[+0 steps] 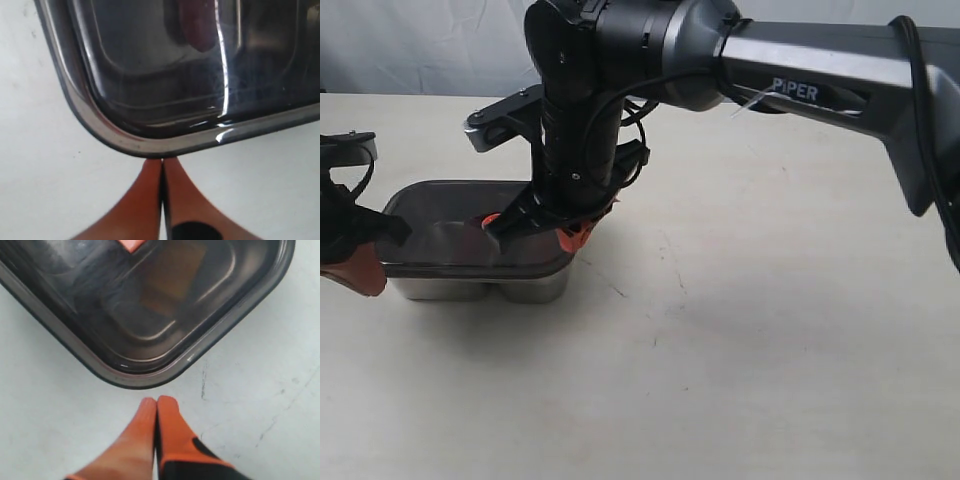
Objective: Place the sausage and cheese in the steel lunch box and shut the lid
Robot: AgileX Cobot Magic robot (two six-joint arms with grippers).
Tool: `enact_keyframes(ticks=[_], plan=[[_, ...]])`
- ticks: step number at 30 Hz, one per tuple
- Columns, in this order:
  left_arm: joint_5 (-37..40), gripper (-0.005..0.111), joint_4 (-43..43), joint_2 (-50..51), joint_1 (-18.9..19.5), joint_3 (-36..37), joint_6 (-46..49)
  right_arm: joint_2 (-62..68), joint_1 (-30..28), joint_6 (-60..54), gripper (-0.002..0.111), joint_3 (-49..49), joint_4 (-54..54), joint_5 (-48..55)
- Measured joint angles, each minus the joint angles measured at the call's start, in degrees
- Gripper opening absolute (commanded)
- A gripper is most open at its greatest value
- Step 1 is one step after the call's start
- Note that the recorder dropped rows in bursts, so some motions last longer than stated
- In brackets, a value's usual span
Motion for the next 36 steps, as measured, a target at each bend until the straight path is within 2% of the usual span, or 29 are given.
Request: enact_keyframes(ticks=[6, 14, 21, 36], plan=[[-3.9, 0.000, 0.3, 0.0, 0.0, 0.2, 0.1, 0.0, 0.0, 0.7, -0.001, 0.0, 0.0, 0.0], [-0.2, 0.000, 0.0, -2.9, 0.0, -1.6, 0.1, -1.2, 0.0, 1.5, -0.001, 0.0, 0.9, -1.7], [-5.8, 0.000, 1.1, -6.4, 0.0, -4.6, 0.0, -1.1, 0.0, 1.4, -0.001, 0.0, 2.1, -2.6], [-8.2, 0.000, 1.5, 2.8, 0.0, -5.7, -0.4, 3.8, 0.0, 1.3, -0.001, 0.0, 2.2, -4.4]])
